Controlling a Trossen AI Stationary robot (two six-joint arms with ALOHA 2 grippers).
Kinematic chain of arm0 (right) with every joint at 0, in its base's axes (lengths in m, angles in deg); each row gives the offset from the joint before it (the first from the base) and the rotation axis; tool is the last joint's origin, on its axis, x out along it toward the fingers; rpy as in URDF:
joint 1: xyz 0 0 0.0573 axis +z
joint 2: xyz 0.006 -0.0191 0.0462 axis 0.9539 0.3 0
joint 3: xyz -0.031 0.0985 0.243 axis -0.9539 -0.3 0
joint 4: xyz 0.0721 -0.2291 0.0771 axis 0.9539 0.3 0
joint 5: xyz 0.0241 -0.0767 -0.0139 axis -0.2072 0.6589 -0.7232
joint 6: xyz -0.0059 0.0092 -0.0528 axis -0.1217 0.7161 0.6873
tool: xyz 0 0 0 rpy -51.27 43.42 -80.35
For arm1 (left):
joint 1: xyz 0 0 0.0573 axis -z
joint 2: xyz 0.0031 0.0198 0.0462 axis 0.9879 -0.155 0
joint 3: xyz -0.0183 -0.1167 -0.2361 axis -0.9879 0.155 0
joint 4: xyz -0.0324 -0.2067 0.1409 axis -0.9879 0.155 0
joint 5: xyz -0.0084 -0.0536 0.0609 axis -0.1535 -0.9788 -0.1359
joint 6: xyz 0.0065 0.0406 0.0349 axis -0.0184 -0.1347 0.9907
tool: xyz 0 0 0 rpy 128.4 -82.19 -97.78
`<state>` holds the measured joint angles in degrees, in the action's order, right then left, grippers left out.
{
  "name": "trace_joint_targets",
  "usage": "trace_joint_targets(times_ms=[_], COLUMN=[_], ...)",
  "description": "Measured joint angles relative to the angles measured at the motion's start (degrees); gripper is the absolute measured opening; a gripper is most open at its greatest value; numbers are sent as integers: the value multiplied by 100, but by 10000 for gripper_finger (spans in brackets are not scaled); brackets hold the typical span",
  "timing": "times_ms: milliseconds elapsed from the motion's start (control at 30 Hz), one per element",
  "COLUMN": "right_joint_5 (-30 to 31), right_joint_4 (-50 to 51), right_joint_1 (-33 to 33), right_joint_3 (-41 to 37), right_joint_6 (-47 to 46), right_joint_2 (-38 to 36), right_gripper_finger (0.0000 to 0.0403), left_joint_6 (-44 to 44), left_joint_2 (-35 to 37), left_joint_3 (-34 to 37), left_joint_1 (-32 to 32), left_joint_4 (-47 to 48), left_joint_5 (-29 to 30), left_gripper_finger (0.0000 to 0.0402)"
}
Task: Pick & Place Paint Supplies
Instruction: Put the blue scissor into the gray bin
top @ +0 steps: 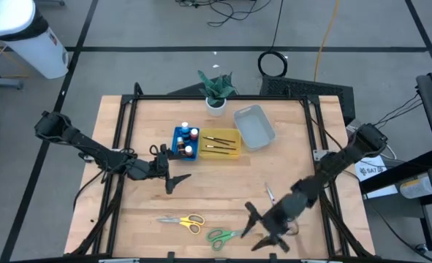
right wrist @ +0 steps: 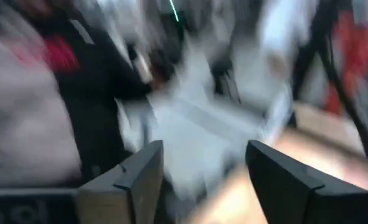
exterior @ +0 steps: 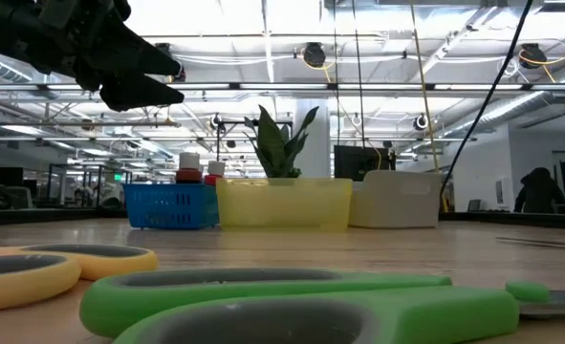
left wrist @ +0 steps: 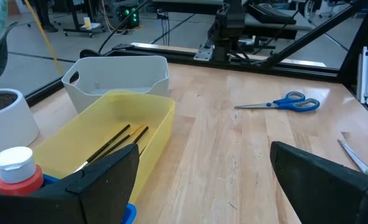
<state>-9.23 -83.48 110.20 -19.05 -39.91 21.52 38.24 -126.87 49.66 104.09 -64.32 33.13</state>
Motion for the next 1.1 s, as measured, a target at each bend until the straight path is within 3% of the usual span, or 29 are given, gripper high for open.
trace_joint_targets(times_ms=[133,200,300,433,600,1100], right_joint_5=[1934,2499,2486,1751,1218,496], right_joint_4=[3171,4506,5843,6929,7160,6789], right_joint_1=[426,564,711,898,1097,1122], right_joint_3=[878,1089,1177,1053,583,-230], right_joint_6=[-1259,-2320,-3968,-5872,-7349,-8183], right_joint_2=[52,59,62,62,69,62], right_gripper_finger=[242,243,237,221,200,154], left_joint_6=[-11,-13,-49,-33,-37,-146], left_joint_2=[0,0,1,0,0,2], left_joint_3=[0,0,0,0,0,0], left_joint_1=[0,0,0,0,0,0], left_joint_4=[0,-2,-4,-40,-46,-44], left_joint_5=[0,0,0,0,2,4], left_gripper_finger=[377,377,377,377,377,376])
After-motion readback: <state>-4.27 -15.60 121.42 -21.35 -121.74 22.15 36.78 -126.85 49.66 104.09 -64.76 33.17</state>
